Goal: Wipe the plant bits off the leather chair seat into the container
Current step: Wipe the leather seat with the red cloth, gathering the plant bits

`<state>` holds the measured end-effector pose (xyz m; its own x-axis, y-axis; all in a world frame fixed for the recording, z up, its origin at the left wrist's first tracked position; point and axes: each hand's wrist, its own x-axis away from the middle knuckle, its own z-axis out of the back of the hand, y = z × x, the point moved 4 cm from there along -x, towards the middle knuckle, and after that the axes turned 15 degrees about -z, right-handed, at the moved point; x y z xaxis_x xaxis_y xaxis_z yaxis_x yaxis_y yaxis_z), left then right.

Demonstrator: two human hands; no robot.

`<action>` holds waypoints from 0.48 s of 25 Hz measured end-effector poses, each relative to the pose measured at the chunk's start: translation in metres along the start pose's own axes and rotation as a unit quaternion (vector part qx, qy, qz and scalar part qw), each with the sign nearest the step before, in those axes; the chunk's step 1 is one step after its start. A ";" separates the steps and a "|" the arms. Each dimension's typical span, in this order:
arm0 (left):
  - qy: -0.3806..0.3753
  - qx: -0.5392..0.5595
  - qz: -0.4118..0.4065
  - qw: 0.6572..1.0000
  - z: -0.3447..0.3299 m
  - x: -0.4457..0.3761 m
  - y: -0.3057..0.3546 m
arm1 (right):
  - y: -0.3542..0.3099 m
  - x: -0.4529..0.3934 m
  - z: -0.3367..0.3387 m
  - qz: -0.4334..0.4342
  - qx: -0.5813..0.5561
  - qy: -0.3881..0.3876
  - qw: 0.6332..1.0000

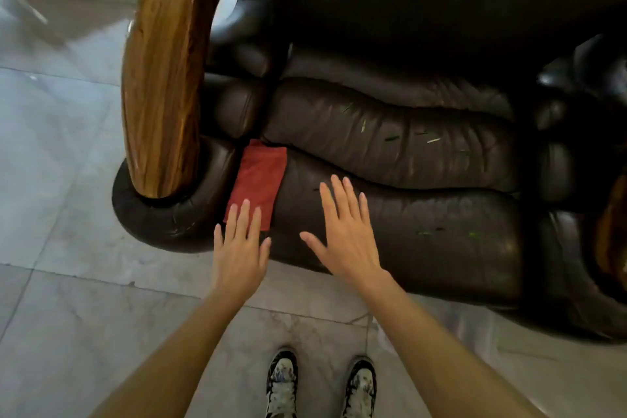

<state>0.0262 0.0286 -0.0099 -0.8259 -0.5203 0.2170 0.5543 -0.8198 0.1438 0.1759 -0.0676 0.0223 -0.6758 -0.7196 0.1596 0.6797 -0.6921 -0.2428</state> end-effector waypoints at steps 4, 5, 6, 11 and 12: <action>0.019 0.022 0.003 1.000 -0.039 -0.013 -0.016 | 0.004 0.001 -0.051 0.013 -0.002 0.002 1.000; 0.034 0.021 -0.006 0.999 -0.046 -0.021 -0.018 | 0.005 -0.001 -0.063 0.019 -0.006 0.010 1.000; 0.046 0.021 -0.015 0.999 -0.051 -0.030 -0.020 | 0.003 -0.003 -0.074 0.027 -0.013 0.014 0.999; 0.093 0.038 -0.007 0.995 -0.070 -0.068 -0.036 | -0.006 -0.019 -0.110 0.056 -0.035 0.044 0.997; 0.106 0.034 -0.003 0.994 -0.077 -0.074 -0.038 | -0.008 -0.025 -0.117 0.067 -0.042 0.052 0.995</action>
<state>0.0582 0.0804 -0.1055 -0.8289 -0.5594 0.0086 0.5483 -0.8092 0.2112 0.1541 -0.0381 -0.0914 -0.6090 -0.7929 0.0206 0.7430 -0.5793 -0.3353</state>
